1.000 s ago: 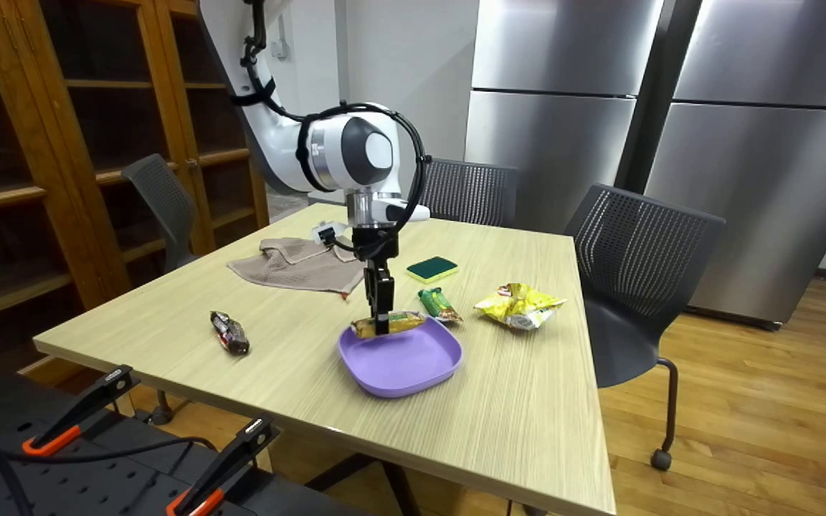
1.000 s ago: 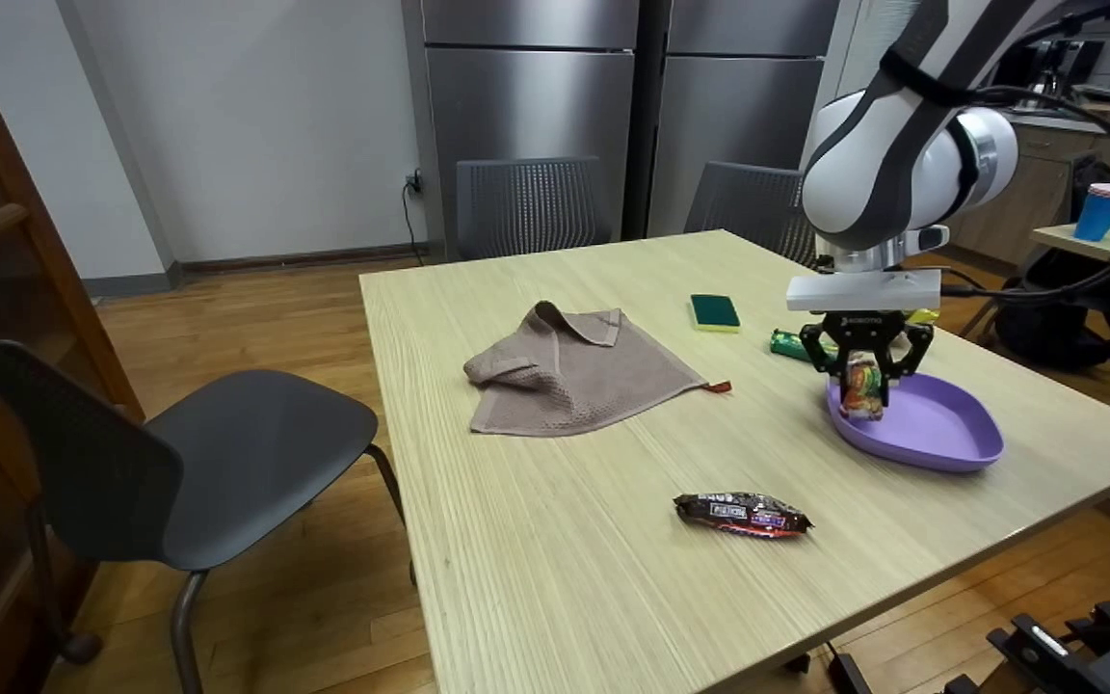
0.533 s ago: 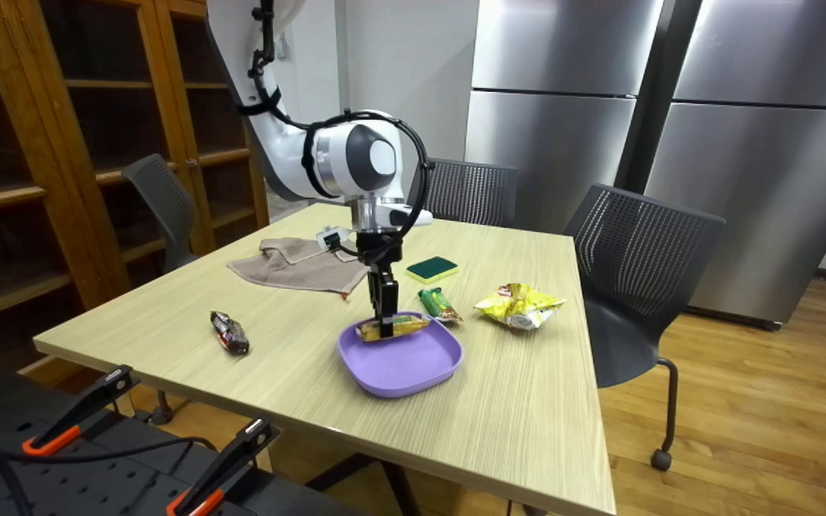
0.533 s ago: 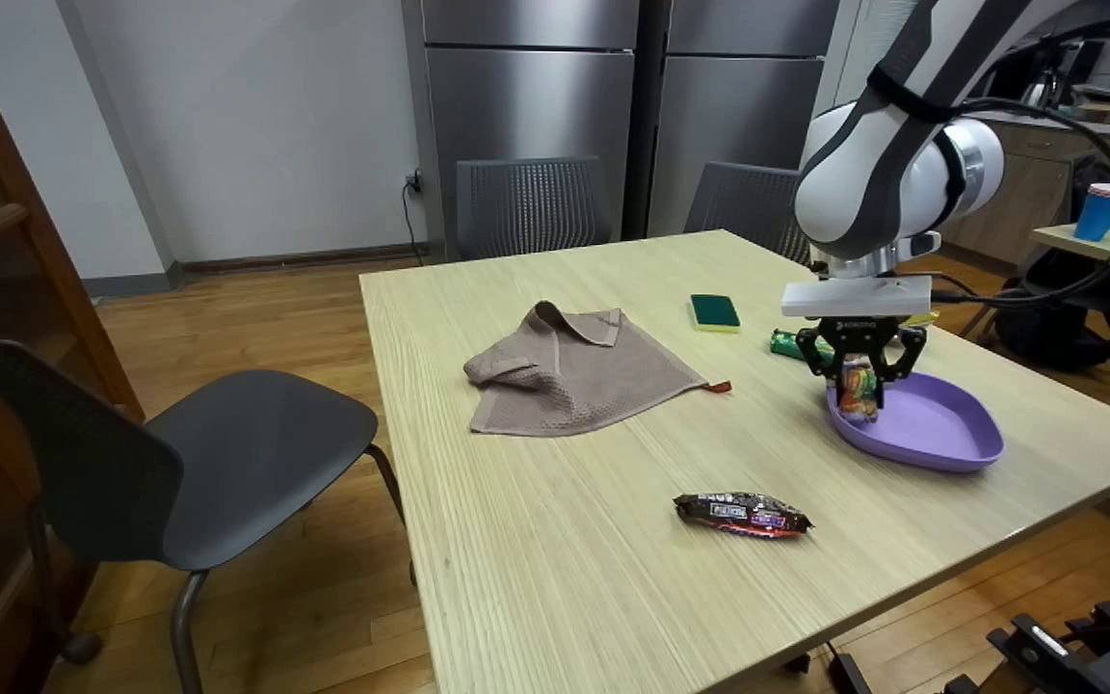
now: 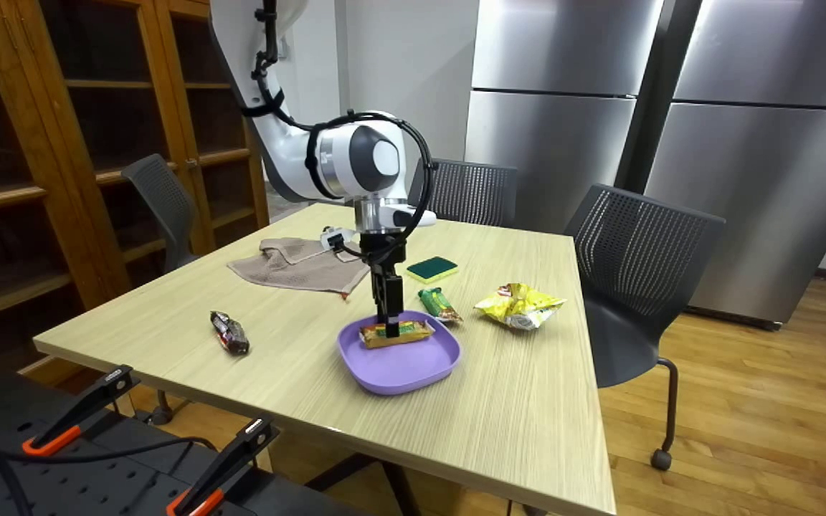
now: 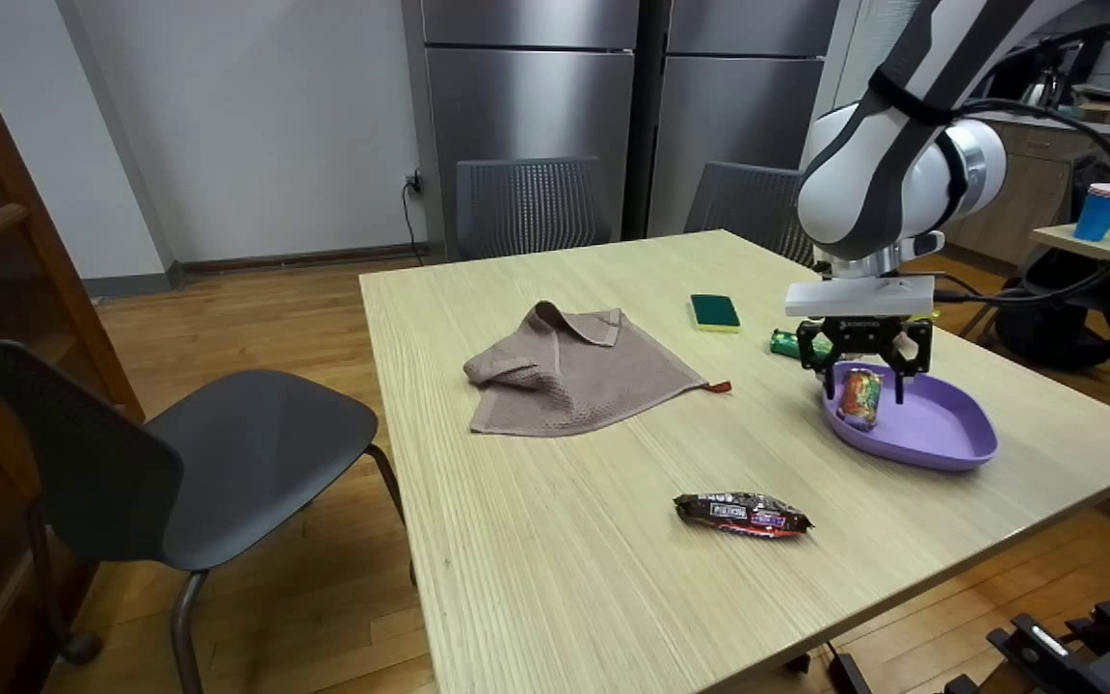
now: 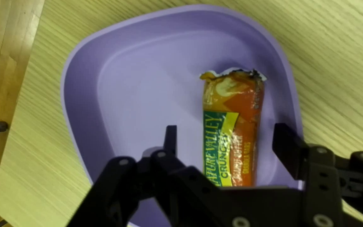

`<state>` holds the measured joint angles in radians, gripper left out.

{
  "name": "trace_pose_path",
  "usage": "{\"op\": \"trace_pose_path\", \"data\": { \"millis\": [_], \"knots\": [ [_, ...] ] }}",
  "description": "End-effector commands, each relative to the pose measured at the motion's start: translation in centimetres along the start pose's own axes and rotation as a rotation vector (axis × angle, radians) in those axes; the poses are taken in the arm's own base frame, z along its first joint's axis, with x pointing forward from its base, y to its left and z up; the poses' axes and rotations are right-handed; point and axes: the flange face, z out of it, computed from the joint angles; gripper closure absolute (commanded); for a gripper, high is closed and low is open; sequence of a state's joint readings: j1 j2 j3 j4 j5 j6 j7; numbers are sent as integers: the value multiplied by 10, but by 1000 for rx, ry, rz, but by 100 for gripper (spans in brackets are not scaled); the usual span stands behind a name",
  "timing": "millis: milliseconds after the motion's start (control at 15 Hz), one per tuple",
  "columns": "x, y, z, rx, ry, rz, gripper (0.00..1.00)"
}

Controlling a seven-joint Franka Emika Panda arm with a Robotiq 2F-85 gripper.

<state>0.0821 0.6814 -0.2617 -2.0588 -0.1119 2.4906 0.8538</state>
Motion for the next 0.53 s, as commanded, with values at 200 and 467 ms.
{"op": "trace_pose_path", "data": {
  "millis": [200,467],
  "knots": [
    [0,4,-16,-2,15,0,0],
    [-1,5,-25,6,22,5,0]
  ]
}}
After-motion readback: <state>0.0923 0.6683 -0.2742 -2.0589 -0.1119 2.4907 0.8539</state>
